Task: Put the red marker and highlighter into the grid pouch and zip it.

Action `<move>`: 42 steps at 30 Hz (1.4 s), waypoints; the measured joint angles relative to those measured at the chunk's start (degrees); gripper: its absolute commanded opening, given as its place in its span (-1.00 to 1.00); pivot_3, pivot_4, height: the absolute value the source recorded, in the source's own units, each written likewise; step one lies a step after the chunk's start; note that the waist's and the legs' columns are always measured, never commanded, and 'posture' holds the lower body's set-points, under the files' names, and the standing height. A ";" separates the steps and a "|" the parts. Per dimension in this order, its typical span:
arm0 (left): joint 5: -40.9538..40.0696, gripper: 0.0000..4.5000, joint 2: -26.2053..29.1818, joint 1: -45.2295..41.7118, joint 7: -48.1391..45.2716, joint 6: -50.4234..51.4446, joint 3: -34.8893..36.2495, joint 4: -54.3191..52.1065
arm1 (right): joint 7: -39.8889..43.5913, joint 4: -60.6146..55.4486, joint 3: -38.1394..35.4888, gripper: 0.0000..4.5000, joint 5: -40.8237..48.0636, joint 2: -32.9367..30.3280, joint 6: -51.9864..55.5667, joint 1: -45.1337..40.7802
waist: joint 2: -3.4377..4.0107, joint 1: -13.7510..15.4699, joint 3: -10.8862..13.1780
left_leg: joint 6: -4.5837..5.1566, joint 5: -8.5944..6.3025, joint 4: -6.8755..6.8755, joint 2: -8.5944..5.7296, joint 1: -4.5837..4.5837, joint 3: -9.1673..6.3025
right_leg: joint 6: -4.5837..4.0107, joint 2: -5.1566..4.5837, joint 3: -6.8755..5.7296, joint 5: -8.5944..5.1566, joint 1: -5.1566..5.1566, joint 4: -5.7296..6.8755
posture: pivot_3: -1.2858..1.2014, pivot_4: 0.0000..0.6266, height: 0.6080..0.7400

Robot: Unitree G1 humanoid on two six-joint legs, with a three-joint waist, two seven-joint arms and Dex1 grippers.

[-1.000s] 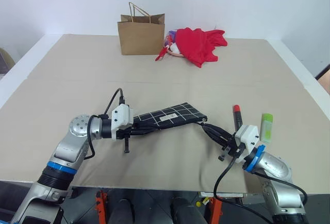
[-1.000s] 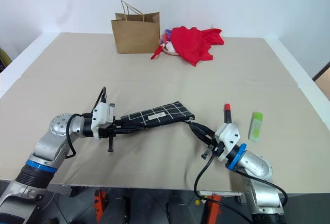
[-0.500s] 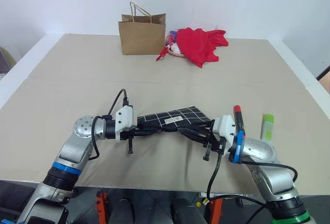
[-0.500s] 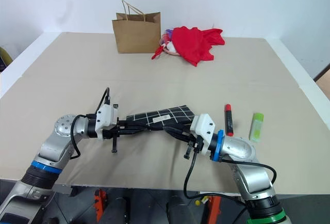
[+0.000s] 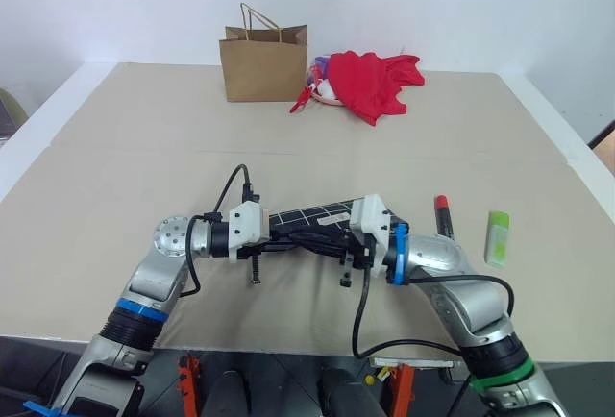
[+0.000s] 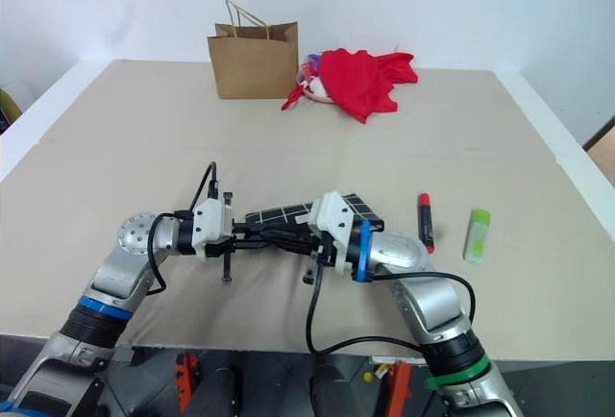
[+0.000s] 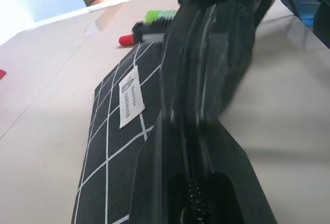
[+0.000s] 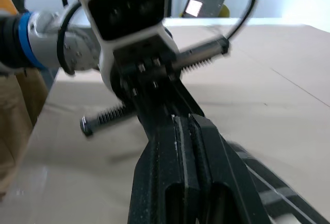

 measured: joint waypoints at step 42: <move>-0.61 -1.00 1.48 -1.15 0.99 -0.86 0.83 0.55 | -29.53 7.06 -29.74 0.96 -2.17 -1.67 4.92 16.53 | 0.03 -0.12 0.01 | 0.01 0.00 -0.03 -0.05 0.02 -0.10 | -0.01 -0.02 -0.06 -0.02 0.06 -0.01 | 0.03 -0.52 1.00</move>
